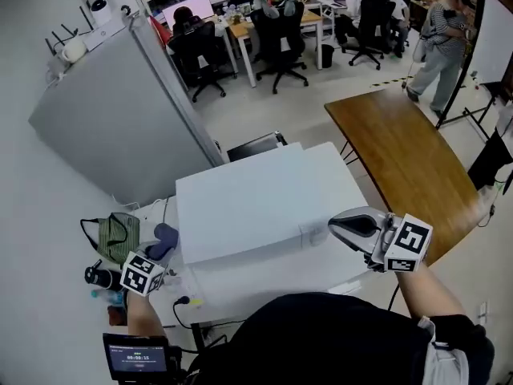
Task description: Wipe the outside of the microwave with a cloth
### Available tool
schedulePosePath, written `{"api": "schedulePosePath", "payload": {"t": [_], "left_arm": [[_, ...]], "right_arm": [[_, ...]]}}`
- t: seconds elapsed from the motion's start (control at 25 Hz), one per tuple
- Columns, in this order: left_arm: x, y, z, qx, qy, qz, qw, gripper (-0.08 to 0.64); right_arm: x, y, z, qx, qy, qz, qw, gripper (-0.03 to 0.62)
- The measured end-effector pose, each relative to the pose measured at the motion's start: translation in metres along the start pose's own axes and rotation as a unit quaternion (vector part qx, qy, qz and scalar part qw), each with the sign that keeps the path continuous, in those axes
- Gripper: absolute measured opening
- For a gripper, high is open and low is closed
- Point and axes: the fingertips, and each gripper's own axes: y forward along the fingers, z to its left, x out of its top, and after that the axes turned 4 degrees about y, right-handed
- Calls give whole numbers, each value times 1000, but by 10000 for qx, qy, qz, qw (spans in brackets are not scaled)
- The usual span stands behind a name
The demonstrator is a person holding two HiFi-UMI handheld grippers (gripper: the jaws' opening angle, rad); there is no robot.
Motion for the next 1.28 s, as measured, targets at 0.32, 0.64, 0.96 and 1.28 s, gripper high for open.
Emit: {"api": "schedulePosePath", "payload": {"t": [0.32, 0.64, 0.96, 1.28], "left_arm": [[86, -27, -29, -384, 1368, -1065, 9841, 57], [195, 12, -53, -1059, 2514, -1442, 9512, 57], [332, 128, -88, -1280, 3119, -326, 9409, 57], [389, 258, -133, -1788, 4431, 1698, 8619, 57]], "right_arm": [[18, 22, 14, -362, -141, -72, 9992, 5], [19, -11, 7, -1004, -284, -234, 9943, 5], [-1, -97, -115, -969, 122, -845, 9916, 5], [-43, -165, -204, -1008, 745, -1043, 9866, 5]]}}
